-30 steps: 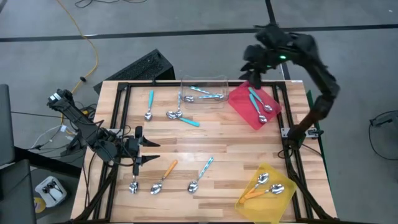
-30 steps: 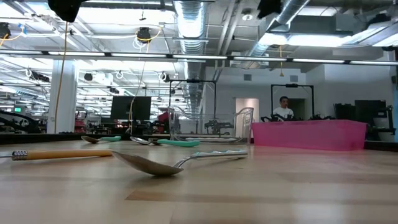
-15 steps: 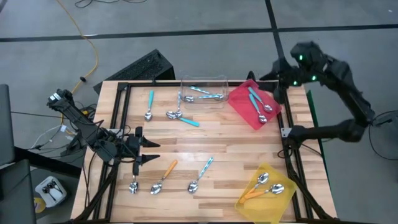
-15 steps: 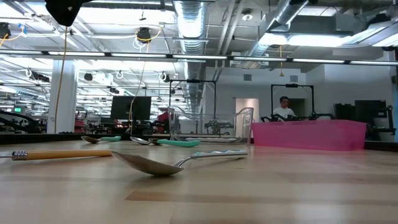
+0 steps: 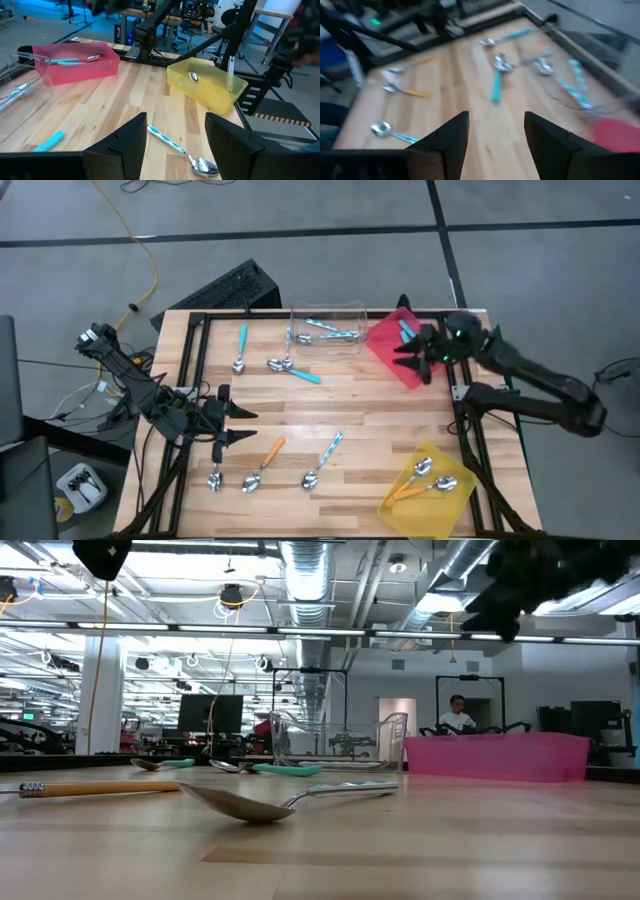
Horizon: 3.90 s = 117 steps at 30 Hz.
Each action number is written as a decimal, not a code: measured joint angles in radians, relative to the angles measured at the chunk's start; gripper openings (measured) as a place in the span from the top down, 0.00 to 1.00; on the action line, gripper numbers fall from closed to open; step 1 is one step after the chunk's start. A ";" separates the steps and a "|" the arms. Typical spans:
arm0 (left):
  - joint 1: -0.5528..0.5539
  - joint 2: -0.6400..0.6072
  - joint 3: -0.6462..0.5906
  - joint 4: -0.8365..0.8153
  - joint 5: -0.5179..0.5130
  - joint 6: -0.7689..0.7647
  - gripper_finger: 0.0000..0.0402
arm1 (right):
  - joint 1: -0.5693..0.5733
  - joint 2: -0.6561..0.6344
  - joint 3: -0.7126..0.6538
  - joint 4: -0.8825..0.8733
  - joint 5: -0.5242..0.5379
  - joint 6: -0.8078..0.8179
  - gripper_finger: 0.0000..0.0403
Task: Sort silverware by color (type)
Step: Put the orange spoon into the yellow bin
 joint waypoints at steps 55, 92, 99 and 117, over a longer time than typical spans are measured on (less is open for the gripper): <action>0.001 0.288 0.000 0.171 0.116 -0.022 0.54 | 1.072 0.516 -0.402 1.677 0.632 0.009 0.46; 0.013 0.649 0.219 -0.425 0.195 -0.691 0.54 | 1.003 0.633 -0.400 1.698 0.632 0.070 0.46; 0.013 0.783 0.417 -0.667 0.185 -0.665 0.54 | 0.991 0.633 -0.400 1.692 0.631 0.081 0.46; 0.012 1.007 0.424 -0.646 0.201 -0.724 0.54 | 0.993 0.633 -0.400 1.670 0.627 0.138 0.46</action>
